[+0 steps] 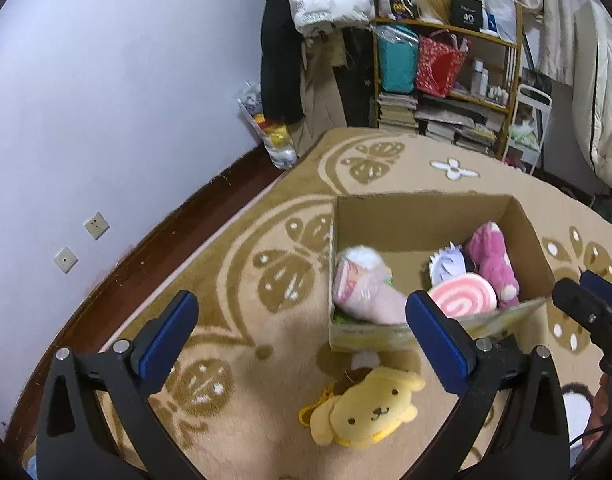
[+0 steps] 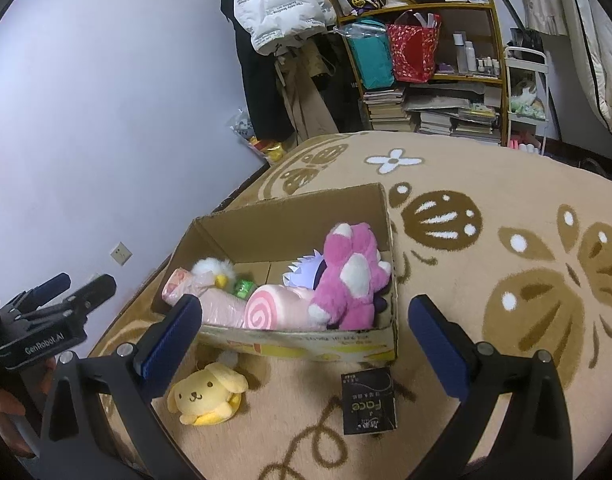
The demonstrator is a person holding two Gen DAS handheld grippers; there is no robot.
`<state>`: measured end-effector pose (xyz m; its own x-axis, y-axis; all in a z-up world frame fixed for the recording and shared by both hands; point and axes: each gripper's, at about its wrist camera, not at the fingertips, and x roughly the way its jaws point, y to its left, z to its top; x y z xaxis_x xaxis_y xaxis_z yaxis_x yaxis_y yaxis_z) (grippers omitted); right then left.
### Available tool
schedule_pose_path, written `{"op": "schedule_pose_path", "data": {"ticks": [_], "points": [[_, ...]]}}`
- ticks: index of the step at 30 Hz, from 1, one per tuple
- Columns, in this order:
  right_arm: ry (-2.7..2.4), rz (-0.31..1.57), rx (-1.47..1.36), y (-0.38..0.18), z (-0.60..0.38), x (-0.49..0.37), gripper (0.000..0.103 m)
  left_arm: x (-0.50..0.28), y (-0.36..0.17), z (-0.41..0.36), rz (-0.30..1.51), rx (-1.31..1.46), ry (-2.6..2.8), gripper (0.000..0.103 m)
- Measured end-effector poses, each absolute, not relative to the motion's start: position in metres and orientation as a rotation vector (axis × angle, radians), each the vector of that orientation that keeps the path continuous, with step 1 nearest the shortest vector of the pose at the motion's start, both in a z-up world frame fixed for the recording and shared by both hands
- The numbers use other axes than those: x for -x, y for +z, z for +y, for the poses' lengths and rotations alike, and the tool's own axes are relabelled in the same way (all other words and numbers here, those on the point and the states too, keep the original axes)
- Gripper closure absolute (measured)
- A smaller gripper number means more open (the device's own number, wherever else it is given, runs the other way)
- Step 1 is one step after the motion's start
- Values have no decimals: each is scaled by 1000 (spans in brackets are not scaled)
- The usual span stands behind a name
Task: Organize soft objects
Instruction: 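Grasp the yellow dog plush with the left tool while the right tool grasps the black Face box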
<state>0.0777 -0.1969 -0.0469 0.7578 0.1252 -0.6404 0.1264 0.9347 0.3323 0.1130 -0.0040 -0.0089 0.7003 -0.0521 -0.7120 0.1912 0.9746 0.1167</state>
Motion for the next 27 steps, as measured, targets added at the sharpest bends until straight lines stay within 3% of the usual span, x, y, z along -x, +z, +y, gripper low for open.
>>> {"op": "schedule_pose_path", "data": {"ticks": [27], "points": [[-35,921,-223,-109,-186,-88,0,-114,-86,-24,1101,-267,-196,1]]}}
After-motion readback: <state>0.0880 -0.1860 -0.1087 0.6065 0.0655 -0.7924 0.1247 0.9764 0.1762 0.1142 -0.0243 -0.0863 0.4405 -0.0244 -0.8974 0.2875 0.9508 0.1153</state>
